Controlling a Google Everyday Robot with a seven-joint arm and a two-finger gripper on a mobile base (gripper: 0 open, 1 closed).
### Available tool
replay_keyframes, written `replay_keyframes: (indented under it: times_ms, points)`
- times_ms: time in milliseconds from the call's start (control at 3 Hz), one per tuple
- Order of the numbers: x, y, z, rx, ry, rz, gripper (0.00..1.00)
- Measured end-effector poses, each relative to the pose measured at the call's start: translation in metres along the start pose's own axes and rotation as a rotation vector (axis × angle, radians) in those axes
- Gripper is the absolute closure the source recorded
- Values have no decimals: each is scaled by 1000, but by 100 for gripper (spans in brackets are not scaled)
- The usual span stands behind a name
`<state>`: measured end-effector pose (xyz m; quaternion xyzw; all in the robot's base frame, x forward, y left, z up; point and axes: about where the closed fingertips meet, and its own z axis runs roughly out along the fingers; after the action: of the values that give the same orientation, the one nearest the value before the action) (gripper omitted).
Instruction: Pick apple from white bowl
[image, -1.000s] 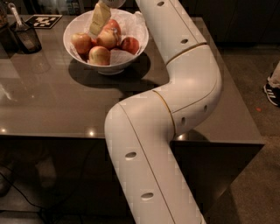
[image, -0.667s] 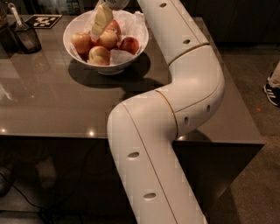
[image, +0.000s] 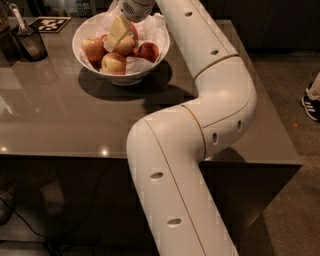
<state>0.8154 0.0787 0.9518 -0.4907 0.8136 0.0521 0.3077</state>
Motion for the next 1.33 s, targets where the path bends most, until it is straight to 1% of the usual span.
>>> replay_keyframes:
  times_ms: [333, 1000, 1333]
  points:
    - [0, 0, 0, 0, 0, 1, 0]
    - [8, -5, 25, -48, -57, 100, 0]
    - [11, -5, 30, -72, -77, 126, 0]
